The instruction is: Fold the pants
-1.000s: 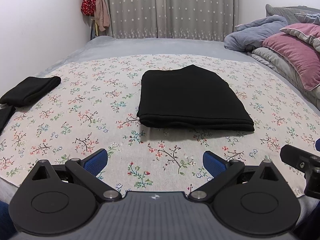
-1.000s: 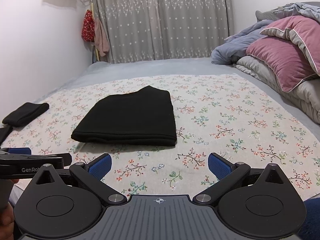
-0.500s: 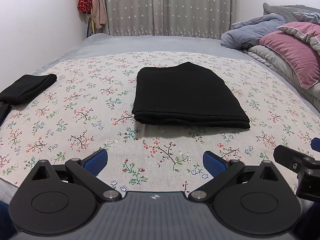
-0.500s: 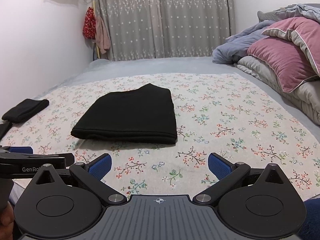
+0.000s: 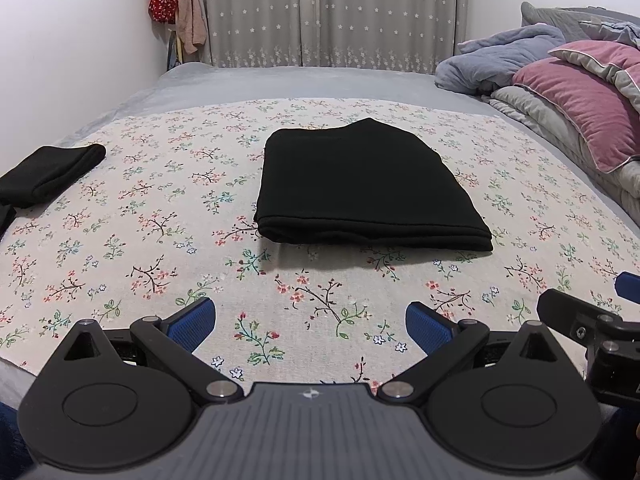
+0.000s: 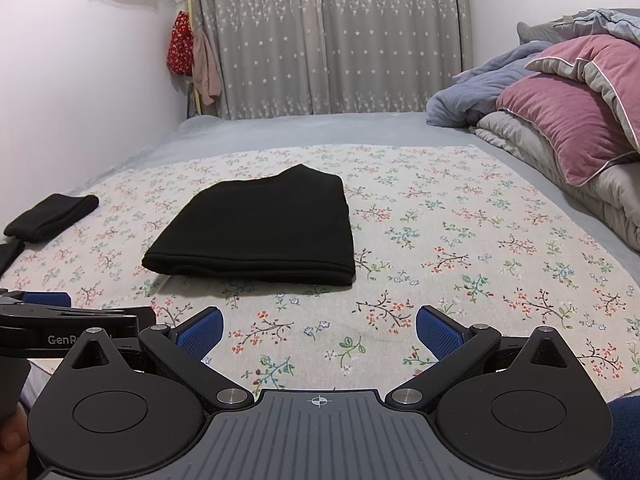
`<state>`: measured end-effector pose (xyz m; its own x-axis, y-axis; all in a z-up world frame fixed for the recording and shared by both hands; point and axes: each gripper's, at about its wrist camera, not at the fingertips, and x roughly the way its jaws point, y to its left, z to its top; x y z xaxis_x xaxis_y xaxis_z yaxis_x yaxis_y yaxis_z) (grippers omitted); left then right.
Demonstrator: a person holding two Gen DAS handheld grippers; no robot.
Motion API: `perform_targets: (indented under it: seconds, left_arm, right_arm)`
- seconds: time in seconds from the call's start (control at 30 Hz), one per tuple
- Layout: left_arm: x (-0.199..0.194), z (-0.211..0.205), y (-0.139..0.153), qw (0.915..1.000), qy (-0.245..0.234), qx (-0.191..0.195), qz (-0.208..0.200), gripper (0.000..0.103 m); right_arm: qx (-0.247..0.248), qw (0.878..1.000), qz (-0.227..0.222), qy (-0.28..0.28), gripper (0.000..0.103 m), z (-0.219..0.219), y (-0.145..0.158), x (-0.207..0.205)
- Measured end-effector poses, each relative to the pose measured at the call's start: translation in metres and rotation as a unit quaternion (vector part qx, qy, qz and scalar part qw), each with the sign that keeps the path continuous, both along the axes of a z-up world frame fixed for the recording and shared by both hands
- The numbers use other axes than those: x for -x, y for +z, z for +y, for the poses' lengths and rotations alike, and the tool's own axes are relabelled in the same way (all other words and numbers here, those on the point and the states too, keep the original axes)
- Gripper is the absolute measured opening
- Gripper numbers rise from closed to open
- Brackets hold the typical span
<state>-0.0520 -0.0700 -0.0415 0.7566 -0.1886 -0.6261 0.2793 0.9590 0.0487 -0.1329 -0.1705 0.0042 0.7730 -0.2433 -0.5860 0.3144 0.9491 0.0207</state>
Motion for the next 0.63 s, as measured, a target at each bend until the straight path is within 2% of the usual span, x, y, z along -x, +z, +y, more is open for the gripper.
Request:
perform_targets:
  seconds: [0.63]
  left_arm:
    - [0.0021, -0.0017, 0.0008, 1.0, -0.006, 0.001, -0.006, 0.103]
  right_arm:
    - [0.003, 1.0, 0.004, 0.004, 0.103, -0.0001, -0.0011, -0.0015]
